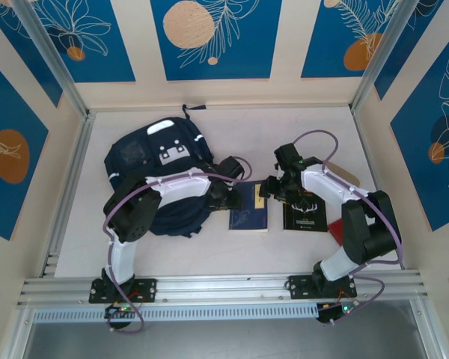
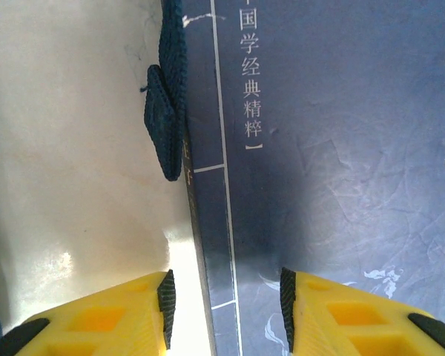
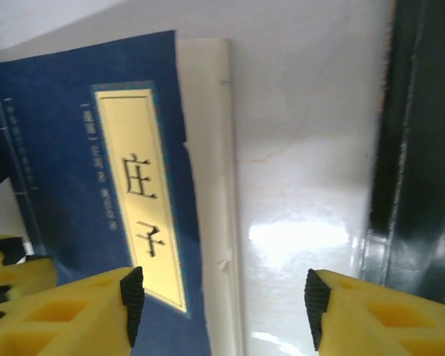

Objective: Pack the student bag

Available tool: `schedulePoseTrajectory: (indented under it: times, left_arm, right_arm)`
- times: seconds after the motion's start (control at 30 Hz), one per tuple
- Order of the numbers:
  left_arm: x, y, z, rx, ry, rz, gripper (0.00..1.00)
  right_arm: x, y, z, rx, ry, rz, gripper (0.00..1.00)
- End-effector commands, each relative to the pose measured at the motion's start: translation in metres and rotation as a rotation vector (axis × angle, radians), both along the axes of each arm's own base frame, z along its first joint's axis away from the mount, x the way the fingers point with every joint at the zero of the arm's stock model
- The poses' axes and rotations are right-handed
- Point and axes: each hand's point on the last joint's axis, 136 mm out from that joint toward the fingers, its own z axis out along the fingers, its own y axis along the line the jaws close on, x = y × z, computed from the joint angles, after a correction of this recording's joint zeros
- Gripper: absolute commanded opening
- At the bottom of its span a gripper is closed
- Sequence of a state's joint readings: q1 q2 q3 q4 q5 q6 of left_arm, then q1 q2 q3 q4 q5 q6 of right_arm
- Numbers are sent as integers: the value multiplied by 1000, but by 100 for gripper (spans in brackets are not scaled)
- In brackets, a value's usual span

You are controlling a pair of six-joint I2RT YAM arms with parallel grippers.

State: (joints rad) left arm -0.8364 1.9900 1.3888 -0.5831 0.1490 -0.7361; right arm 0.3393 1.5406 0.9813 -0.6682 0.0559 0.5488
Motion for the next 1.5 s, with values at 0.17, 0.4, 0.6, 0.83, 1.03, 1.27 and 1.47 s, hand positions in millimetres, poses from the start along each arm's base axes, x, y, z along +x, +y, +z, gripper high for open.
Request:
schedulePoseTrajectory:
  times: [0.17, 0.4, 0.6, 0.83, 1.03, 1.27, 1.47]
  left_arm:
    - [-4, -8, -3, -9, 28, 5, 41]
    - [-9, -30, 8, -130, 92, 25, 40]
    - [-7, -40, 22, -185, 75, -48, 46]
    - [-5, -25, 17, -122, 76, -20, 53]
    - [-4, -20, 5, -78, 84, -3, 57]
    - [-5, -18, 0, -58, 96, 1, 63]
    - [-12, -40, 6, -174, 147, -37, 61]
  right_arm:
    - [-27, 11, -30, 34, 152, 17, 43]
    - [-34, 5, -47, -6, 212, -50, 30]
    - [-38, 11, -52, 23, 228, -62, 26]
    - [-48, 11, -61, 1, 271, -89, 23]
    - [-50, 6, -65, -55, 278, -108, 24]
    - [-50, 7, -67, -52, 282, -112, 24]
    - [-51, 12, -67, -28, 286, -109, 24]
